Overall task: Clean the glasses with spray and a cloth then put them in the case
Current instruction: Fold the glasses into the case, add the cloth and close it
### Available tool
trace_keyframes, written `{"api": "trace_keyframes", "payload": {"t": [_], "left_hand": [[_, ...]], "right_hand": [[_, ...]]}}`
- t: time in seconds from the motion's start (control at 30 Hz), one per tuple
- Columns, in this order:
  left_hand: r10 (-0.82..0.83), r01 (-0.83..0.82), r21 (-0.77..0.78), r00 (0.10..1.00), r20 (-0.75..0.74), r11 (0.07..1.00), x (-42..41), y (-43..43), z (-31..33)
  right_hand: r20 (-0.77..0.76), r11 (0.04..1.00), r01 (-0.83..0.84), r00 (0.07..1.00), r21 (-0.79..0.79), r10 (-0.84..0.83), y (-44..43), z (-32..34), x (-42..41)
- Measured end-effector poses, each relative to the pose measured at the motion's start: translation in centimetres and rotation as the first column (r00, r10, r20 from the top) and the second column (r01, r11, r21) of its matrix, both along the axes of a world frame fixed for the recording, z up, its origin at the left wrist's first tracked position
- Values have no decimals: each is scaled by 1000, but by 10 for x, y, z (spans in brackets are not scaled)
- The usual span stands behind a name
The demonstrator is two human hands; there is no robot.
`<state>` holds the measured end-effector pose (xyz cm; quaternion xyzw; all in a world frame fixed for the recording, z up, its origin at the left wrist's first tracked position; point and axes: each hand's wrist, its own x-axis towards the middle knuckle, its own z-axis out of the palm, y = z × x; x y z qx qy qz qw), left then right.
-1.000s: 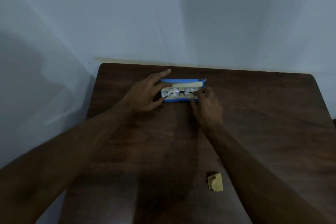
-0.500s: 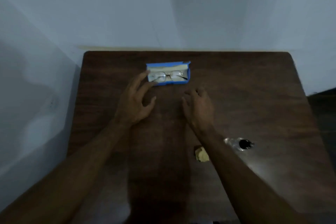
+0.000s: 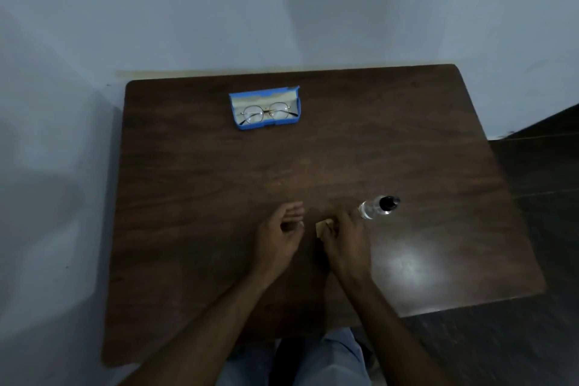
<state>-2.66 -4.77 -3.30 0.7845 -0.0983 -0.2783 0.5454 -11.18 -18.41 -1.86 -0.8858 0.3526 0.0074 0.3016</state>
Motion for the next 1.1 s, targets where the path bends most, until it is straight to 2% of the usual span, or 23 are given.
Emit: {"api": "trace_keyframes", "payload": {"t": [0.07, 0.13, 0.2, 0.33, 0.4, 0.5, 0.57, 0.63, 0.7, 0.73, 0.77, 0.8, 0.87, 0.97, 1.1], "left_hand": [[0, -3, -29, 994, -110, 1000, 0, -6, 3], [-11, -1, -55, 978, -207, 998, 0, -11, 11], [-7, -25, -102, 953, -303, 994, 2, -15, 21], [45, -183, -238, 871, -489, 954, 7, -16, 45], [108, -268, -259, 859, -501, 928, 11, -15, 59], [172, -267, -257, 925, -338, 929, 20, -11, 79], [164, -211, -246, 967, -196, 946, 26, -7, 95], [179, -203, -225, 976, -122, 953, 31, -5, 112], [209, -230, -234, 972, -110, 945, 36, -4, 127], [214, -234, -244, 971, -106, 941, 37, -4, 135], [213, -232, -255, 972, -100, 939, 39, -3, 142], [209, -226, -257, 974, -92, 940, 40, -3, 148], [206, -217, -264, 976, -66, 940, 42, -1, 160], [190, -187, -274, 982, -16, 943, 44, 0, 172], [126, -168, -353, 982, -140, 920, 48, 7, 180]], "right_hand": [[95, 981, 122, 986, 154, -138, -1, 10, 5], [185, 910, 197, 942, 365, -278, 1, 22, 8], [247, 810, 200, 888, 551, -387, 1, 30, 10], [269, 615, 141, 808, 776, -524, -1, 50, 14], [267, 535, 93, 788, 839, -555, -1, 65, 17], [290, 495, 50, 758, 867, -584, -3, 87, 20], [318, 531, 48, 754, 846, -575, -5, 97, 20], [388, 661, 48, 777, 749, -496, -4, 106, 20], [506, 868, 14, 808, 496, -302, -1, 116, 19], [571, 945, -39, 805, 326, -163, 0, 121, 18], [630, 982, -114, 777, 149, -6, 0, 126, 19], [656, 981, -192, 740, -5, 148, 1, 129, 20], [634, 942, -301, 702, -149, 325, 4, 135, 23], [623, 924, -349, 692, -153, 365, 7, 141, 30], [712, 927, -373, 641, -36, 285, 5, 151, 36]]}}
